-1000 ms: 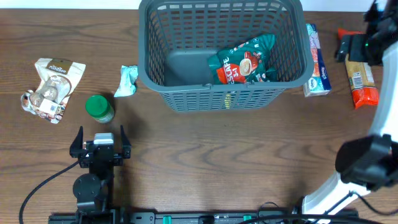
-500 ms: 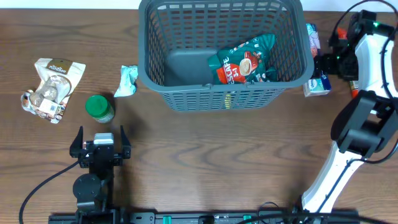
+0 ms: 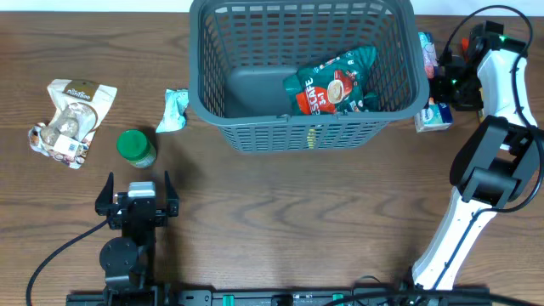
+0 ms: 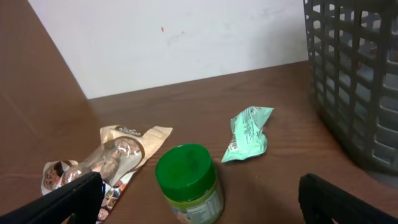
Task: Pack container
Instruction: 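Move the right gripper to the tissue-pack bundle and grasp it, then carry the tissue packs with the right gripper and release into the basket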
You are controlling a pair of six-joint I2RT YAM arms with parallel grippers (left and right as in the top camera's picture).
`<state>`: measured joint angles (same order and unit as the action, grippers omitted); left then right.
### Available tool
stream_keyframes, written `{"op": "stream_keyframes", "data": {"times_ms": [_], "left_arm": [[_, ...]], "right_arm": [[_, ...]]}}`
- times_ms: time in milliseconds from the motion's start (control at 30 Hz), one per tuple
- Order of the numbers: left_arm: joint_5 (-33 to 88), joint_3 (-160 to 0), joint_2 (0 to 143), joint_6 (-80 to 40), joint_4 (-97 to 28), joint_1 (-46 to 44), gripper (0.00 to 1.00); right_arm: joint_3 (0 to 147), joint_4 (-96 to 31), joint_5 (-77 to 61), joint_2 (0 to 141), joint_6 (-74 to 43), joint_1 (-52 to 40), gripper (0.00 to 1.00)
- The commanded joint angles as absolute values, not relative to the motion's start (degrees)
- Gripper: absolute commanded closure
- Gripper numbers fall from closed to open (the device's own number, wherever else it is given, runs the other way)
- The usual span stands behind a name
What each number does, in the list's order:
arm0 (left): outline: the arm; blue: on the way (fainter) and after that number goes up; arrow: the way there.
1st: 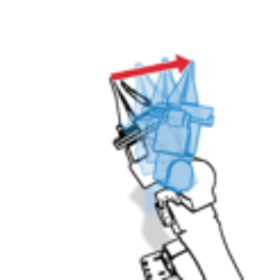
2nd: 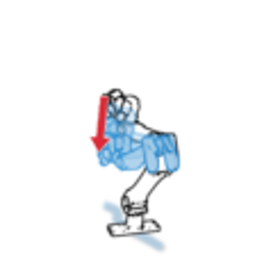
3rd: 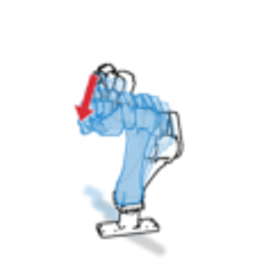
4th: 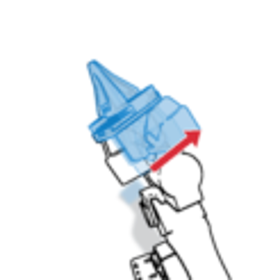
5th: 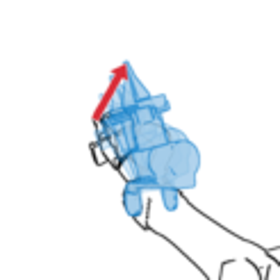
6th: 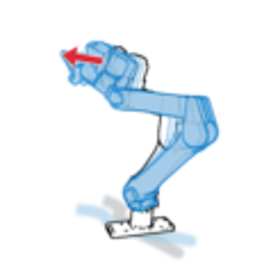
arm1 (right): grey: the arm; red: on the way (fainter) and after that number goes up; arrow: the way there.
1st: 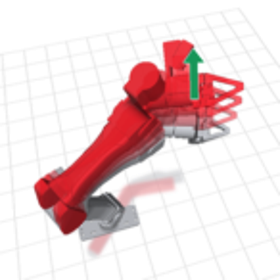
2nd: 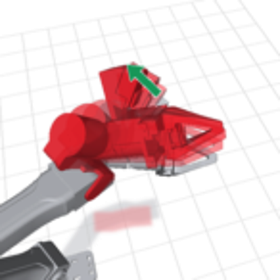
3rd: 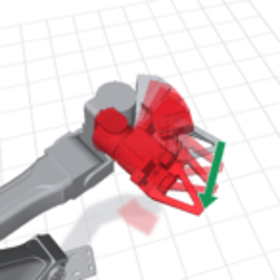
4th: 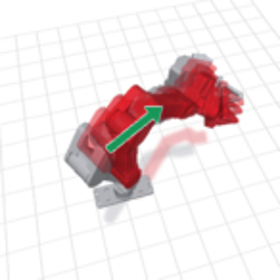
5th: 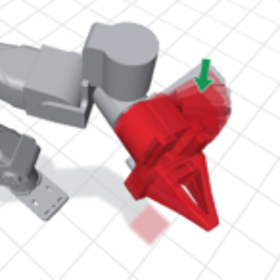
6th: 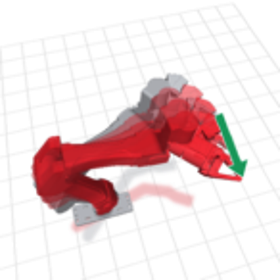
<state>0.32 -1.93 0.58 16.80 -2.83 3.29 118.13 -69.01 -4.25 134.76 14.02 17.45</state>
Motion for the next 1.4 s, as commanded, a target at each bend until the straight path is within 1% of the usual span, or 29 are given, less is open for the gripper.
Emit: {"op": "stream_keyframes", "data": {"times_ms": [0,400,433,467,500,533,567,600,633,667,700,900,1033,1200,1367], "left_arm": [[0.47,-0.25,0.23,17.54,-3.97,3.46,0.02],[0.47,-0.25,0.23,17.54,-3.97,3.46,0.01],[0.47,-0.25,0.23,17.54,-3.97,3.46,0.01],[0.47,-0.25,0.23,17.54,-3.97,3.46,0.02],[0.47,-0.25,0.23,17.54,-3.97,3.46,0.01],[0.47,-0.25,0.23,17.54,-3.97,3.46,0.01],[0.47,-0.25,0.23,17.54,-3.97,3.46,0.01],[0.47,-0.25,0.23,17.54,-3.97,3.46,0.01],[0.47,-0.25,0.23,17.54,-3.97,3.46,0.01],[0.47,-0.25,0.23,17.52,-3.97,3.46,0.01],[0.47,-0.25,0.23,17.54,-3.97,3.46,0.01],[0.47,-0.25,0.23,17.52,-3.97,3.46,0.01],[0.47,-0.25,0.23,17.54,-3.97,3.46,0.01],[0.47,-0.25,0.23,17.54,-3.97,3.46,0.01],[0.47,-0.25,0.23,17.54,-3.97,3.46,0.01]], "right_arm": [[117.08,-68.25,-4.99,135.37,14.87,17.72,0.01],[110.08,-63.79,-4.99,135.37,14.85,17.69,0.01],[109.78,-63.77,-4.99,135.37,14.85,17.69,0.07],[109.56,-63.77,-4.99,135.37,14.85,17.69,0.18],[109.4,-63.77,-4.99,135.37,14.85,17.72,0.36],[109.32,-63.77,-4.99,135.37,14.85,17.72,0.62],[109.32,-63.81,-4.99,135.37,14.85,17.72,0.75],[109.32,-63.86,-4.99,135.37,14.83,17.72,0.8],[109.32,-63.86,-4.99,135.37,14.83,17.69,0.78],[109.32,-63.96,-4.99,135.37,14.83,17.69,0.95],[109.32,-64.1,-4.99,135.37,14.83,17.69,0.99],[109.49,-65.56,-5.02,134.72,14.61,17.69,0.99],[109.51,-65.06,-4.97,131.46,13.04,17.69,0.99],[109.51,-62.59,-4.89,123.31,10.39,17.72,0.99],[109.51,-59.94,-1.39,113.32,7.27,17.78,0.99]]}}
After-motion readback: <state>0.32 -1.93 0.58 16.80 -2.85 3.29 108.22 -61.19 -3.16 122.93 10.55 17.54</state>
